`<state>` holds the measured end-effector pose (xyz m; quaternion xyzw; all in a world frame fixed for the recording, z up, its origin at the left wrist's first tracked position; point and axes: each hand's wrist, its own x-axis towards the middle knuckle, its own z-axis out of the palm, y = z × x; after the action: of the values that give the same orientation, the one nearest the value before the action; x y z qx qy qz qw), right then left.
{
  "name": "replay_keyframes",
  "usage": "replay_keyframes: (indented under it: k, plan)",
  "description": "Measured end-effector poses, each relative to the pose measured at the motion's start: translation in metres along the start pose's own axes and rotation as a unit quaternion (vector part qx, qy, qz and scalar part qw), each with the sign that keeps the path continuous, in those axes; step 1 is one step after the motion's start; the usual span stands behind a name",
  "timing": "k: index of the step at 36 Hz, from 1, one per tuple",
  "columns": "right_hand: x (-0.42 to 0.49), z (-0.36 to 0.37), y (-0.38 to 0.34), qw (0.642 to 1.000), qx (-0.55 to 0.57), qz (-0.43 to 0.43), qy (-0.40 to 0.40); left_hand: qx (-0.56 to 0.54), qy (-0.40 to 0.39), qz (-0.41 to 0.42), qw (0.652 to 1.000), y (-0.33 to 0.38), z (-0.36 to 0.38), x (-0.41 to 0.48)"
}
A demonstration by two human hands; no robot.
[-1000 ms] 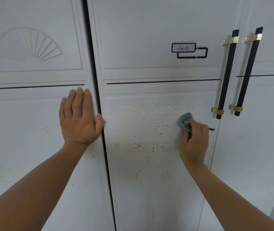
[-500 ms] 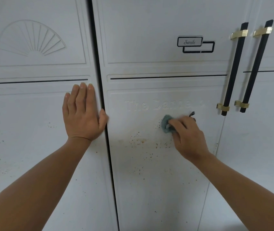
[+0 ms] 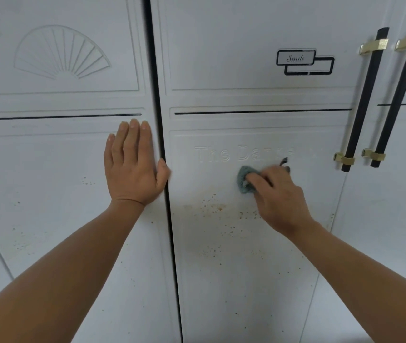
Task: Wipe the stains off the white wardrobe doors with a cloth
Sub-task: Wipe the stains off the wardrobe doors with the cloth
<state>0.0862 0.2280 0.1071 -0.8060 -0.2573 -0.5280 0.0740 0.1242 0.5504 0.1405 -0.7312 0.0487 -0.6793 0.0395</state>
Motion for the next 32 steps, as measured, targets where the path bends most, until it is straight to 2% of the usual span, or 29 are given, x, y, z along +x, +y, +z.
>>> replay_keyframes:
  k: [2, 7, 12, 17, 21, 25, 28, 29, 32]
  plan:
    - [0.004, -0.002, -0.001, 0.997, -0.011, -0.063, -0.046, 0.000, -0.001, -0.001, 1.000, 0.000, 0.000, 0.000]
    - [0.014, -0.002, -0.007, 0.999, 0.018, 0.018, 0.029, 0.000, -0.003, -0.003, 1.000, 0.000, -0.001, 0.000]
    - [0.011, 0.004, -0.013, 0.991, -0.021, -0.121, -0.053, -0.004, -0.009, -0.004, 1.000, 0.001, -0.001, -0.001]
    - [0.021, 0.005, -0.026, 0.999, 0.022, -0.037, -0.024, -0.001, -0.011, -0.005, 1.000, 0.001, -0.002, 0.001]
    - [0.021, 0.013, -0.040, 0.991, 0.016, -0.120, -0.058, 0.002, -0.004, -0.003, 1.000, 0.001, -0.003, 0.000]
    - [0.024, 0.016, -0.051, 0.996, 0.048, -0.059, -0.041, 0.004, -0.004, -0.004, 1.000, 0.001, -0.004, 0.000]
    - [0.022, 0.022, -0.058, 0.989, 0.023, -0.135, -0.064, -0.001, -0.002, -0.004, 1.000, 0.001, -0.004, 0.001]
    - [0.023, 0.023, -0.059, 0.988, 0.031, -0.137, -0.065, -0.001, -0.002, -0.005, 1.000, 0.002, -0.004, 0.001]
    - [0.029, 0.024, -0.064, 0.995, 0.073, -0.060, -0.034, 0.004, -0.003, -0.006, 1.000, 0.001, -0.004, 0.002]
